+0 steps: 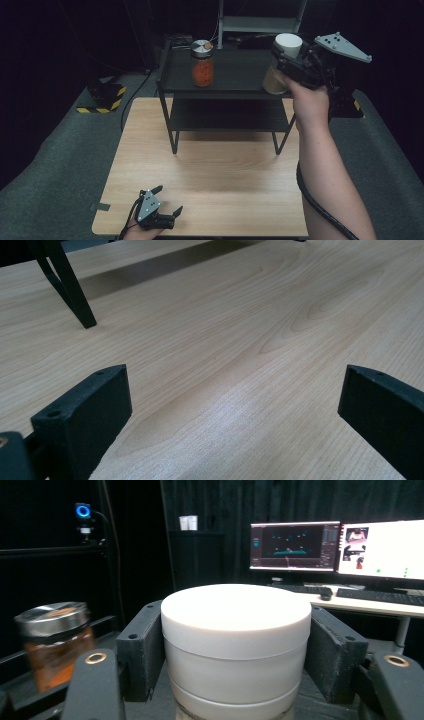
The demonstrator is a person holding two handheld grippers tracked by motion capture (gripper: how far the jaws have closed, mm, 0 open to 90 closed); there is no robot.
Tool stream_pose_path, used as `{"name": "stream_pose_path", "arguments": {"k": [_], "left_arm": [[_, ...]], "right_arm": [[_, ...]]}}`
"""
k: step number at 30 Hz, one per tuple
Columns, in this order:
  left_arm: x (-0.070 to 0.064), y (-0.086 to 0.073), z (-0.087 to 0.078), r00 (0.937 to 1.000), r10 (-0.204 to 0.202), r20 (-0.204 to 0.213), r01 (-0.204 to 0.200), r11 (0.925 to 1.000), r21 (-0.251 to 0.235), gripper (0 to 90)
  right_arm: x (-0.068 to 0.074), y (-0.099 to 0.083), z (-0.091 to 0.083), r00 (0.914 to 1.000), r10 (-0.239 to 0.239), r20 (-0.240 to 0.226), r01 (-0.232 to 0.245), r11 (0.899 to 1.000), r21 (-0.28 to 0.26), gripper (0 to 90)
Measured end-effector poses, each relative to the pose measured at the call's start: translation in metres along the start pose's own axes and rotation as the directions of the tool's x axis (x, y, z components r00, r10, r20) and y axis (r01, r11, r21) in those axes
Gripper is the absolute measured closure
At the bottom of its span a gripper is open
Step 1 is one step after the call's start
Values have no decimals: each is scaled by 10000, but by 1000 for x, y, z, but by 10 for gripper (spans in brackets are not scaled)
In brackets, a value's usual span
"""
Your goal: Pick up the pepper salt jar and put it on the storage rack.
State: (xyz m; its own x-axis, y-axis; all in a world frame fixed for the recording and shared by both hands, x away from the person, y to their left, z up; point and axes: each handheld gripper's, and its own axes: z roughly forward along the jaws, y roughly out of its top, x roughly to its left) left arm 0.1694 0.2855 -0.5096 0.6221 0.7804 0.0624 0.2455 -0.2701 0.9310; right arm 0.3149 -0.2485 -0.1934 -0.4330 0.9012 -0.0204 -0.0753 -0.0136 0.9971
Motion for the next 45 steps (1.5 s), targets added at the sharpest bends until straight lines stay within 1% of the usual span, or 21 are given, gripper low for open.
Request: {"name": "stream_pose_path", "arguments": {"k": [4, 9, 13, 22, 27, 29, 36, 40, 45], "left_arm": [[0, 0, 0, 10000, 14, 8, -14, 10000, -2, 9], [1, 0, 0, 10000, -53, 41, 53, 10000, -9, 9], [1, -1, 0, 10000, -61, 48, 61, 10000, -27, 9], [2, -2, -1, 9999, -126, 76, 126, 9999, -87, 9], [2, -2, -1, 9998, -152, 87, 153, 9998, -103, 9], [3, -2, -1, 9998, -174, 93, 175, 9998, -111, 9], [2, -2, -1, 9999, -145, 90, 146, 9998, -98, 9], [2, -2, -1, 9999, -130, 89, 131, 9999, -87, 9], [2, -2, -1, 9999, -145, 92, 145, 9998, -98, 9]], "right_arm": [[-2, 1, 11, 9998, 93, 179, -94, 9999, 55, 329], [-1, 4, 21, 9994, -38, 342, 31, 9998, 191, 329], [-3, 4, 27, 9995, 3, 317, -8, 9999, 151, 329], [1, 3, 36, 9997, -111, 222, 106, 9997, 224, 329], [3, 0, 39, 9997, -119, 194, 114, 9996, 256, 329], [3, -1, 39, 9997, -77, 218, 73, 9998, 201, 329], [3, 0, 38, 9997, -180, 190, 176, 9996, 223, 327], [4, -2, 36, 9996, -121, 237, 118, 9998, 145, 324], [6, -1, 37, 9995, -98, 292, 92, 9997, 219, 316]]}}
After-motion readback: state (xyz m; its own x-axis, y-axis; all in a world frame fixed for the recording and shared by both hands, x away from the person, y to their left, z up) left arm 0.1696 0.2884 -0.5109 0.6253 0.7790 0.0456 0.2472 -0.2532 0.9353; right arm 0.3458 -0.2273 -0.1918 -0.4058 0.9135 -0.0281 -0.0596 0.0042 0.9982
